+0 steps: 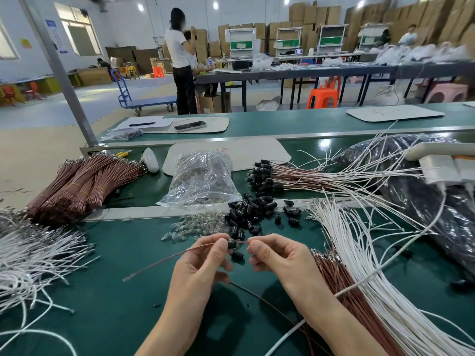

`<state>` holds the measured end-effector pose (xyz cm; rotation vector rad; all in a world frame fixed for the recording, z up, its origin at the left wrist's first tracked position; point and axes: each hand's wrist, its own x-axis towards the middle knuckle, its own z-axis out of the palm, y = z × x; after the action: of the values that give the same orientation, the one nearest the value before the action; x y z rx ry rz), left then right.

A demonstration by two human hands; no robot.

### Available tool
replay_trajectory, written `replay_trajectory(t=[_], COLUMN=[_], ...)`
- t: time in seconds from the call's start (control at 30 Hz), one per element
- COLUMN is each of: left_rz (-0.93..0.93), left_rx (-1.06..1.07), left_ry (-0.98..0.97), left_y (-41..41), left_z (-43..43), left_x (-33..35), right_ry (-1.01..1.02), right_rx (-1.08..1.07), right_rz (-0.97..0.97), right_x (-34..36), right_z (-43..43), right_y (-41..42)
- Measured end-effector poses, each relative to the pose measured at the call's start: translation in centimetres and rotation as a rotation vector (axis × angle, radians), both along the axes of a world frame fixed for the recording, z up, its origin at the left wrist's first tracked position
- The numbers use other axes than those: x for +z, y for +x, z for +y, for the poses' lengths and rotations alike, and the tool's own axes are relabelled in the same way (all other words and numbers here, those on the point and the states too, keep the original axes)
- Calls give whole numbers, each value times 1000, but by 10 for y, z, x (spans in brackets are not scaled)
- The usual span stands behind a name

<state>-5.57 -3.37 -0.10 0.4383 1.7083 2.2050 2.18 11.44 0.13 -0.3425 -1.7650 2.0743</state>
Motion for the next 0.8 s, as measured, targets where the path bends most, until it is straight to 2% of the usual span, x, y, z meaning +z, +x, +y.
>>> replay_trajectory(t=[0.13, 0.47, 0.53, 0.63, 0.8], left_rz=[-131, -200, -226, -272, -277], left_rx=[67, 106, 94, 66, -46], left_ry=[108, 128, 141, 193, 223], left_y=[-11, -15, -12, -7, 6], left_z=[-6, -12, -10, -7, 2], left_x=[2, 5, 6, 8, 3], right_ry=[-97, -219, -335, -455, -172], right_rx=[-107, -279, -221, -14, 209], right_rz=[31, 126, 172, 185, 60], right_x=[9, 18, 17, 14, 7], right_z=[12, 35, 36, 29, -9], right_y=[6, 11, 11, 13, 4])
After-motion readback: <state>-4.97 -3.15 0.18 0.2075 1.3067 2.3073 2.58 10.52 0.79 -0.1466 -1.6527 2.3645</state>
